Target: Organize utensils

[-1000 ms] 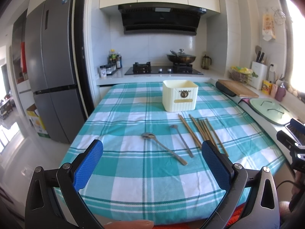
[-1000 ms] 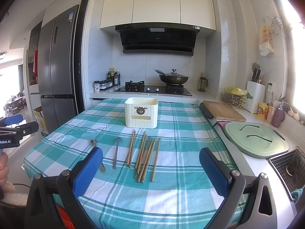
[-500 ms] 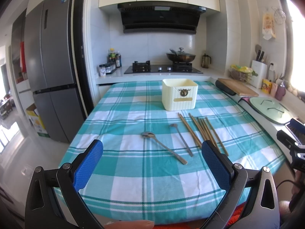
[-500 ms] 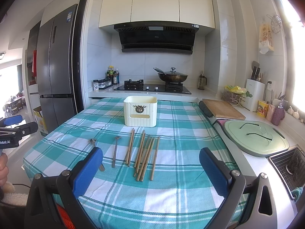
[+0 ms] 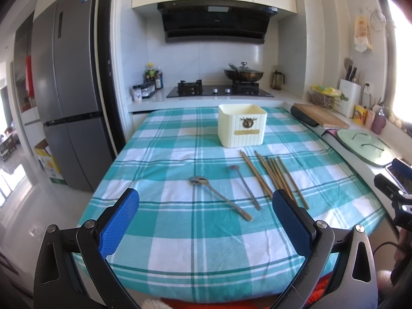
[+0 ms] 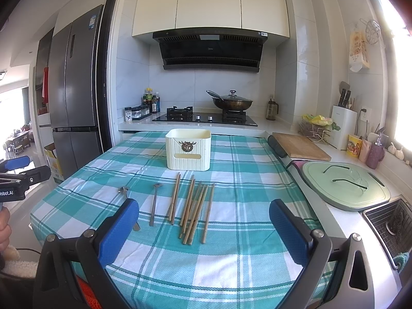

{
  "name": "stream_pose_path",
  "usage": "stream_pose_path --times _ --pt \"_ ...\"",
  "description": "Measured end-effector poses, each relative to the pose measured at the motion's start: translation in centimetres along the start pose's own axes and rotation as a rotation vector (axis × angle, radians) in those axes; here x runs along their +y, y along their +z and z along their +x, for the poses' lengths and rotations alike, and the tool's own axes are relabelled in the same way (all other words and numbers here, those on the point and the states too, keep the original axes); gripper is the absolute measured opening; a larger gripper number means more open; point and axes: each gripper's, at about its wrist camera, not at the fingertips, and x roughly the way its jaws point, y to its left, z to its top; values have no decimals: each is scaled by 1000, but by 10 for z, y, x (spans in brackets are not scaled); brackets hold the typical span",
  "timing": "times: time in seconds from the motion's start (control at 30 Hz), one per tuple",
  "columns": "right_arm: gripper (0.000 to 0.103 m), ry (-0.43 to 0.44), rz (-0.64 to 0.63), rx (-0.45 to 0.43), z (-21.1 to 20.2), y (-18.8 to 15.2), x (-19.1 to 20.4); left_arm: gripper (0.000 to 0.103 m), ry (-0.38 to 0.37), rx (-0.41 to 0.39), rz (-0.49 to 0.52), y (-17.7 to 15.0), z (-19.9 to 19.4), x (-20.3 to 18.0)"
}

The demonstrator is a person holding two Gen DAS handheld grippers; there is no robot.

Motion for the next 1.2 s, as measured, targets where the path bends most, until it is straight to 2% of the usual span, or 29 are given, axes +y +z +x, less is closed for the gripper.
stream_pose_path --times 0.7,1.03,1.2 --pt "103 -2 13 8 -1 -3 -12 103 2 30 12 4 7 0" --pt "103 -1 13 36 8 -1 -13 103 10 75 14 8 25 1" --pt "103 -1 9 56 18 2 -12 103 36 108 29 14 48 0"
